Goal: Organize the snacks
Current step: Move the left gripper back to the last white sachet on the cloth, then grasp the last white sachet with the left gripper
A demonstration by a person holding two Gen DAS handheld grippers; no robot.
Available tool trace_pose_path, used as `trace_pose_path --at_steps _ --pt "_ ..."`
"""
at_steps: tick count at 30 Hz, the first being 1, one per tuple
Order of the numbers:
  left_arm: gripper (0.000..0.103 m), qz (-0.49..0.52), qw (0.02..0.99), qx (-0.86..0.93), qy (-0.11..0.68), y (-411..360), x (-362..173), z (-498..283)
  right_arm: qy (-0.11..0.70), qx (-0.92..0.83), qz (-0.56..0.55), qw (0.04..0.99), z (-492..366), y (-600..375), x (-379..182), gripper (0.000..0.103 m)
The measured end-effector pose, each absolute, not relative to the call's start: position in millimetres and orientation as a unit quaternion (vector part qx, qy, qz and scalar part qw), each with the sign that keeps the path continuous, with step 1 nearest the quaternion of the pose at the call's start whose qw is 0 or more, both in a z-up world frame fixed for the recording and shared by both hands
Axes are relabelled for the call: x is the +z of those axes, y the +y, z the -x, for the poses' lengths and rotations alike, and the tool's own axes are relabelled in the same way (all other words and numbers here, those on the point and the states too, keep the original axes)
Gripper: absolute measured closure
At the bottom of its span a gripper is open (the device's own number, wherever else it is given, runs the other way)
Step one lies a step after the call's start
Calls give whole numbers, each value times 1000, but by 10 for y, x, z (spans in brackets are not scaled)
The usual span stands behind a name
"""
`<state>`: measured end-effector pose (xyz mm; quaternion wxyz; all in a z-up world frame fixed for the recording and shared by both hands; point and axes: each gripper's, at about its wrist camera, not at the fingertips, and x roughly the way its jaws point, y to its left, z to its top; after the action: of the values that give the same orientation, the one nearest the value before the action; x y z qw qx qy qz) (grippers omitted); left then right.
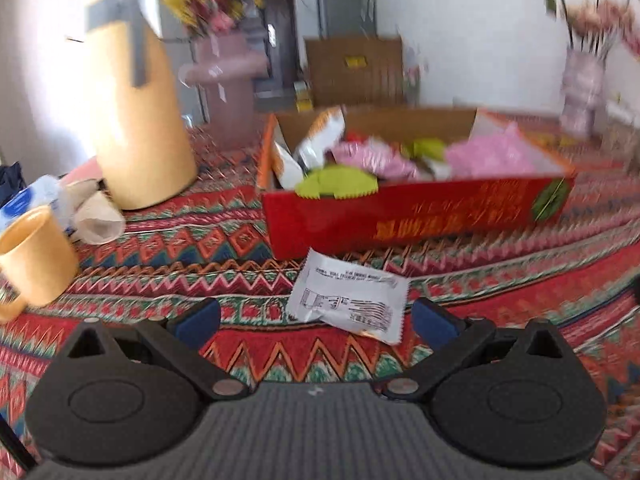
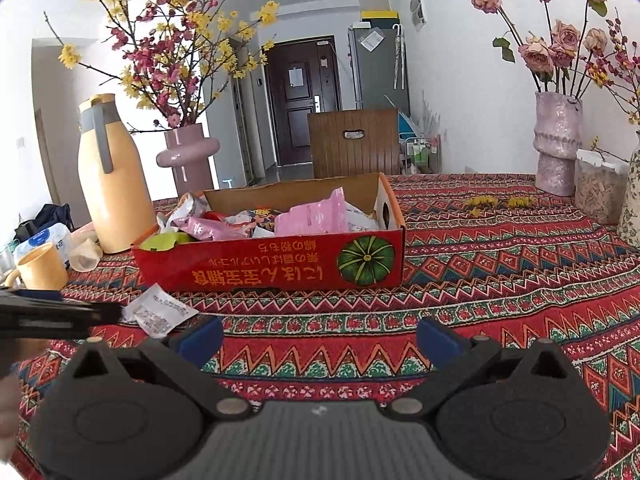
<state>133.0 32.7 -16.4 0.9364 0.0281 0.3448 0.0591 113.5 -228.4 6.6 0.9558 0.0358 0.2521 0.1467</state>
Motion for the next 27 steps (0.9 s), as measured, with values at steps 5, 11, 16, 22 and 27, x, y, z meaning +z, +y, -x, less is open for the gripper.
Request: trace_pose_path --at_steps 5,11,16,22,27 --pt "0 -45 918 24 392 290 -376 -1719 259 135 -47 955 -1195 -2368 14 0" --pt "38 -5 918 -9 395 364 -411 -1730 267 123 -59 954 -1305 -2468 -49 0" --pt "55 -4 925 -19 378 341 -341 -1544 272 123 -65 952 -1380 -2501 -98 0" --pt "84 -4 941 -43 335 251 -54 -1303 275 124 -71 951 -1424 -2541 -135 0" --pt "69 -11 944 -40 328 174 32 -1343 277 125 -78 949 -1462 -2578 -166 0"
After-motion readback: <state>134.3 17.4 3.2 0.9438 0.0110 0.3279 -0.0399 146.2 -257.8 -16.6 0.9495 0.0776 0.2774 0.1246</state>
